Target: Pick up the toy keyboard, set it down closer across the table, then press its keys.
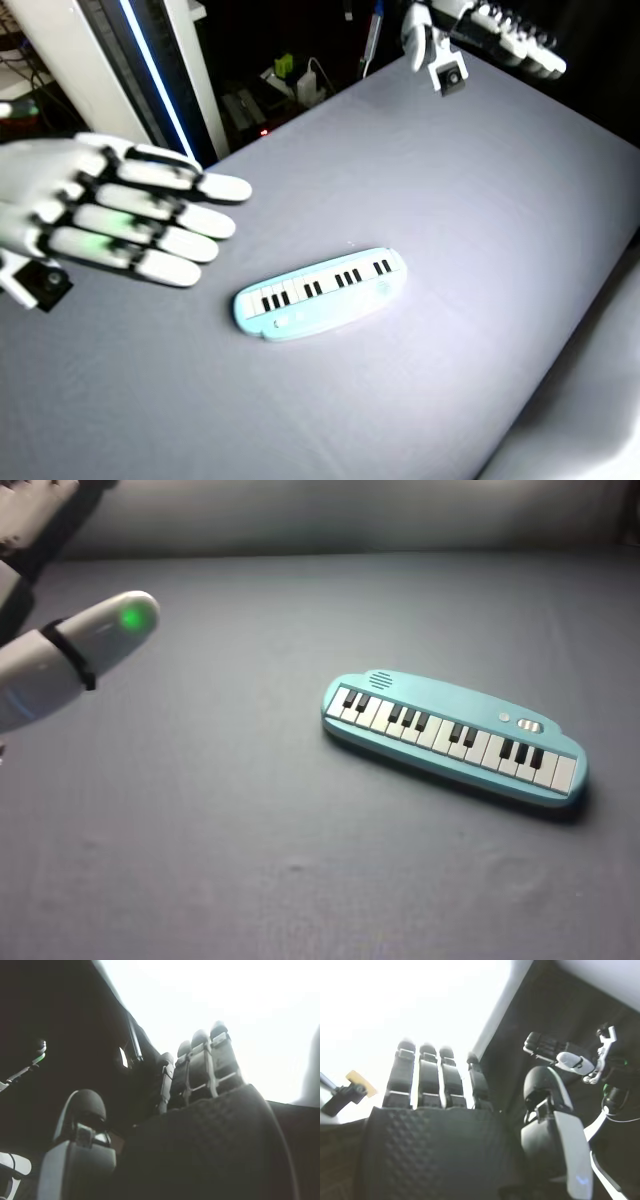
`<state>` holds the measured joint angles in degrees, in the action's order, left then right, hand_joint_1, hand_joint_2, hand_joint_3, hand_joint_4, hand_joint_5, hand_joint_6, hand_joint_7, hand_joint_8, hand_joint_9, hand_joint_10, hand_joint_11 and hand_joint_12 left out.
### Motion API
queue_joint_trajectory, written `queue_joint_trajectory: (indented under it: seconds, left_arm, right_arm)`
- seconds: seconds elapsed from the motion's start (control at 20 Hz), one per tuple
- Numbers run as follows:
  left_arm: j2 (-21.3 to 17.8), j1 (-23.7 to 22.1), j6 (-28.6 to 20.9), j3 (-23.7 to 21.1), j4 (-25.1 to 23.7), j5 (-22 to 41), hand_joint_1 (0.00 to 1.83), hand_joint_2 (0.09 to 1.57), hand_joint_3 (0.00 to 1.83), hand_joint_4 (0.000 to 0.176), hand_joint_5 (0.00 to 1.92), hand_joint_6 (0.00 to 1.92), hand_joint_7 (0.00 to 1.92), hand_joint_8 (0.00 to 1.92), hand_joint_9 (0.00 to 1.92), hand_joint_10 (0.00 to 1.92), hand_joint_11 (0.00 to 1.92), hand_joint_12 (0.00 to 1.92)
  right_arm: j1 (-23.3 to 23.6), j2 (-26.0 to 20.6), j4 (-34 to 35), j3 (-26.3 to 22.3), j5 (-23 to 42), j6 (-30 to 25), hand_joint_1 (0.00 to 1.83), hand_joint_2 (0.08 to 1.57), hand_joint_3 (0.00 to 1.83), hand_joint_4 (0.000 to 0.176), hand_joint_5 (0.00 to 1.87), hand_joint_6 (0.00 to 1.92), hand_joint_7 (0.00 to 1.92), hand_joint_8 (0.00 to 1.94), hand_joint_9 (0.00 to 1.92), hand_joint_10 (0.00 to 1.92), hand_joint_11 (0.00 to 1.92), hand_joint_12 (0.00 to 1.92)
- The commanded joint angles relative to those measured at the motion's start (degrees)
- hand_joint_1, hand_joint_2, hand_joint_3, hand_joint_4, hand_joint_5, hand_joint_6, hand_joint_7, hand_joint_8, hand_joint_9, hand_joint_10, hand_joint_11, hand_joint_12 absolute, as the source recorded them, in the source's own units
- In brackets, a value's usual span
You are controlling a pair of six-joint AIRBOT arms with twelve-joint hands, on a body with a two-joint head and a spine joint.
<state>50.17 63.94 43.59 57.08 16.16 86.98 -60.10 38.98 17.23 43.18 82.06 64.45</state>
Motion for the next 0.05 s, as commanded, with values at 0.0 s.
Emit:
queue_joint_trajectory:
  seconds: [0.0]
  left_arm:
    - [-0.61,-0.01,0.41,-0.22,0.54,10.06,0.00,1.31,0.00,0.081,0.00,0.00,0.00,0.00,0.00,0.00,0.00,0.00]
  right_arm:
    - [-0.09,-0.70,0.50,-0.17,10.23,-0.44,0.06,1.32,0.00,0.066,0.00,0.00,0.00,0.00,0.00,0.00,0.00,0.00]
